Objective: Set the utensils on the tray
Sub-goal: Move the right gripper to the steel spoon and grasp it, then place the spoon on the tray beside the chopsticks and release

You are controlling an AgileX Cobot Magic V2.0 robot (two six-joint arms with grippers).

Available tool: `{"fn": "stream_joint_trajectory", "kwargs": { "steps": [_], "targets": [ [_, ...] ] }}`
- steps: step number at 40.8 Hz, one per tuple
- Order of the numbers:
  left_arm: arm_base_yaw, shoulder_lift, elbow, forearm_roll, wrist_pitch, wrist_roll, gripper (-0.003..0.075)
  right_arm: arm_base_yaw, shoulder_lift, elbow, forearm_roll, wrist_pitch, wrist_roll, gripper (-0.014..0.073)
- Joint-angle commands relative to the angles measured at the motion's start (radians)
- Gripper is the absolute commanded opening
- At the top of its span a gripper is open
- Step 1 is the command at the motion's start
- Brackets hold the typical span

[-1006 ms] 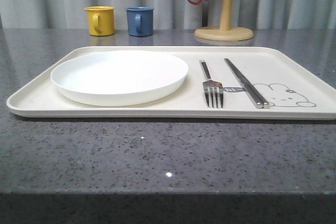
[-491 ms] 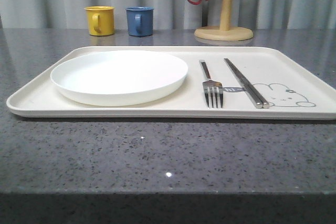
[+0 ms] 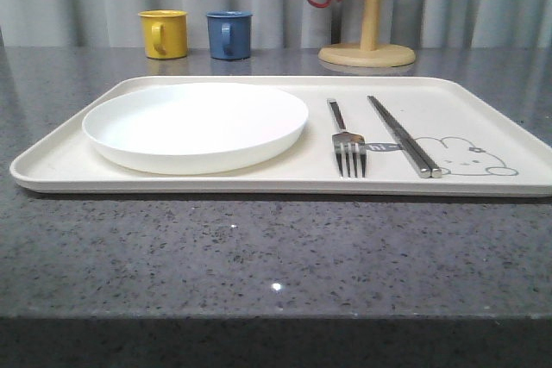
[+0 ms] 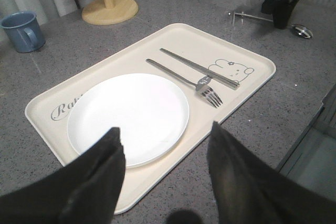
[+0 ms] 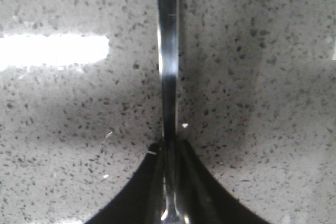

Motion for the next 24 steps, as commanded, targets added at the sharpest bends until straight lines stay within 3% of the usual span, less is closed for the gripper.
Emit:
{"fn": "stream_joint_trajectory", "kwargs": {
  "steps": [1,12,24],
  "targets": [
    [-0.009,0.002,-0.027,-0.004,-0.085,-0.011,0.0346,-0.003,-0.043,-0.030,0.022,0.060,-0.011,0.0041],
    [-0.009,0.002,-0.027,-0.004,-0.085,-0.011,0.0346,0.036,-0.129,-0.091,0.214,0.090,-0.011,0.0041],
    [-0.009,0.002,-0.027,-0.004,-0.085,-0.011,0.0346,0.193,-0.143,-0.134,0.430,0.071,-0.007,0.0041]
  ]
}}
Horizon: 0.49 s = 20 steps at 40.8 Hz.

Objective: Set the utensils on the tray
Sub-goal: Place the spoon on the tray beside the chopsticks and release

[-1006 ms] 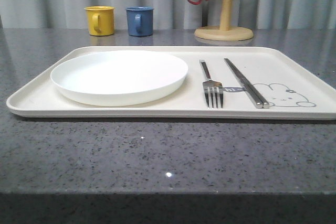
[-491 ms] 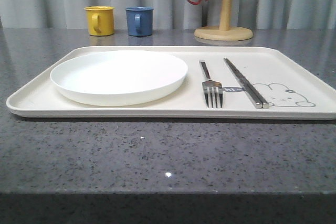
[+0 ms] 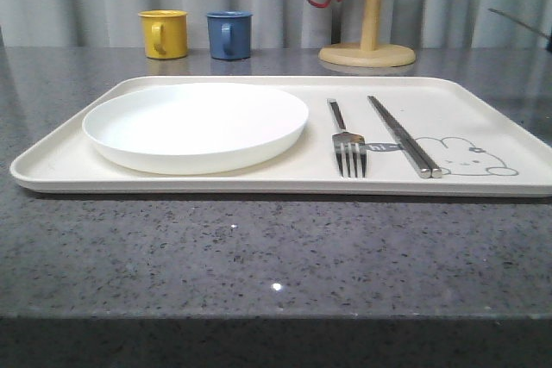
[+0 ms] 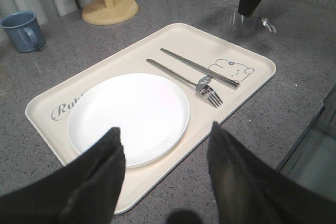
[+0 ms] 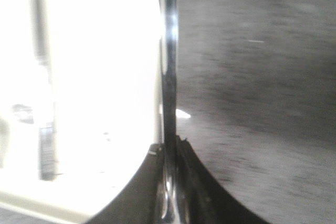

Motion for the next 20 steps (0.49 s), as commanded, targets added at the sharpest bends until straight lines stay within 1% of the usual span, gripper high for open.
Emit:
{"fn": "stream_joint_trajectory", "kwargs": {
  "steps": [1,6,10,20],
  "targets": [
    [-0.009,0.002,-0.027,-0.004,-0.085,-0.011,0.0346,0.050,-0.029,-0.032,0.087,0.060,-0.003,0.0041],
    [-0.009,0.002,-0.027,-0.004,-0.085,-0.011,0.0346,0.093,0.003,-0.032,0.091,0.025,0.052,0.0041],
    [-0.009,0.002,-0.027,-0.004,-0.085,-0.011,0.0346,0.103,0.040,-0.032,0.091,0.015,0.086,0.0041],
    [-0.009,0.002,-0.027,-0.004,-0.085,-0.011,0.0346,0.104,0.120,-0.032,0.091,0.004,0.095,0.0041]
  ]
}}
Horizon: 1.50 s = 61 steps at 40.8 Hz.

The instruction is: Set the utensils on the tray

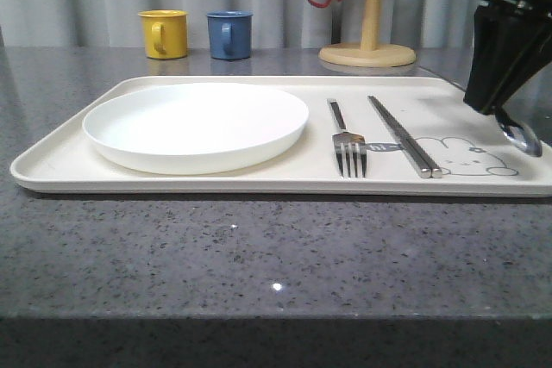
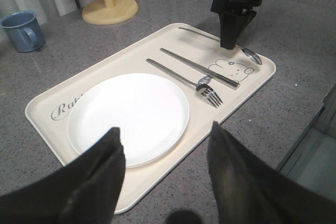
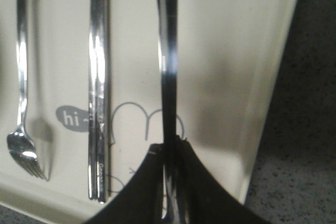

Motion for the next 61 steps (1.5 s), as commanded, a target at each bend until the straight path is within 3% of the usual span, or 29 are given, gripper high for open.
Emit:
{"fn": "stream_joint_trajectory", "kwargs": {
  "steps": [1,8,15,19,28,38,45,61],
  "targets": [
    [-0.009,0.002,-0.027,-0.004,-0.085,-0.011,0.0346,0.001,-0.018,-0.032,0.025,0.001,0.001,0.0043],
    [-0.009,0.002,-0.027,-0.004,-0.085,-0.011,0.0346,0.001,0.011,-0.032,0.025,-0.001,0.002,0.0085],
    [-0.009,0.002,-0.027,-0.004,-0.085,-0.011,0.0346,0.001,0.009,-0.032,0.025,-0.014,0.002,0.0279],
    [-0.009,0.002,-0.027,-0.004,-0.085,-0.011,0.0346,0.001,0.002,-0.032,0.025,-0.021,-0.008,0.0326],
    [-0.009,0.002,-0.027,-0.004,-0.085,-0.011,0.0346,0.001,-0.112,-0.032,0.013,-0.034,-0.075,0.0326],
    [-0.009,0.002,-0.027,-0.004,-0.085,-0.011,0.0346,0.001,-0.357,0.003,-0.163,-0.029,-0.097,0.0311],
    [-0.009,0.002,-0.027,-0.004,-0.085,-0.011,0.0346,0.001,-0.585,0.122,-0.237,-0.076,-0.097,0.0311],
    [-0.009,0.002,-0.027,-0.004,-0.085,-0.011,0.0346,0.001,-1.163,0.455,-0.221,-0.250,-0.097,0.0311]
  ]
}}
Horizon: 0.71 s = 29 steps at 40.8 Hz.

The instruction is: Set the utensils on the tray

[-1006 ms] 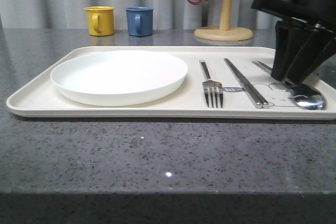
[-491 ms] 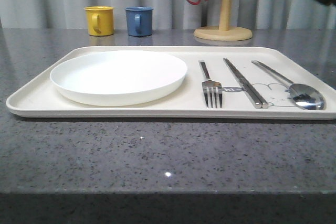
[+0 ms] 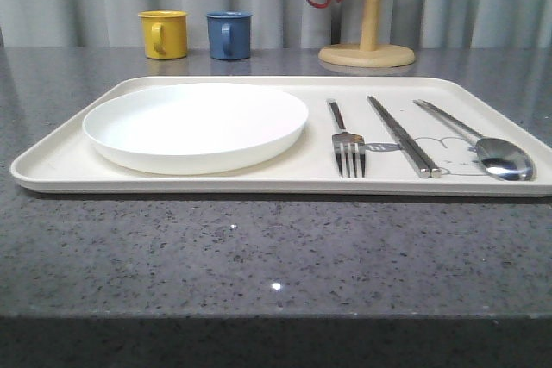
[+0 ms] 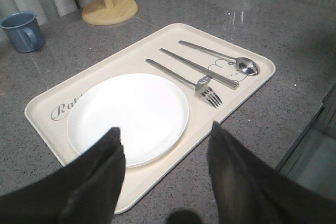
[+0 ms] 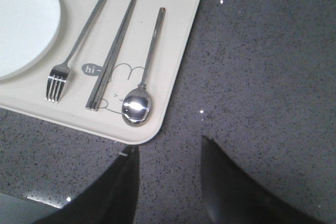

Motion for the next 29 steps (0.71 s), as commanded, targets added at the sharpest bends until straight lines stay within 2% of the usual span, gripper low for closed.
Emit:
{"fn": "stream_joint_trajectory", "kwargs": {
  "steps": [1,8,17,29],
  "targets": [
    [-0.009,0.002,-0.027,-0.004,-0.085,-0.011,0.0346,0.001,-0.143,0.052,0.005,-0.099,-0.013,0.0311],
    [-0.009,0.002,-0.027,-0.004,-0.085,-0.011,0.0346,0.001,-0.342,0.157,0.005,-0.133,-0.013,0.0311],
    [-0.009,0.002,-0.027,-0.004,-0.085,-0.011,0.0346,0.001,-0.394,0.192,-0.001,-0.128,-0.013,0.0301],
    [-0.009,0.002,-0.027,-0.004,-0.085,-0.011,0.0346,-0.004,-0.394,0.192,-0.020,-0.140,-0.012,0.0052]
  ]
}}
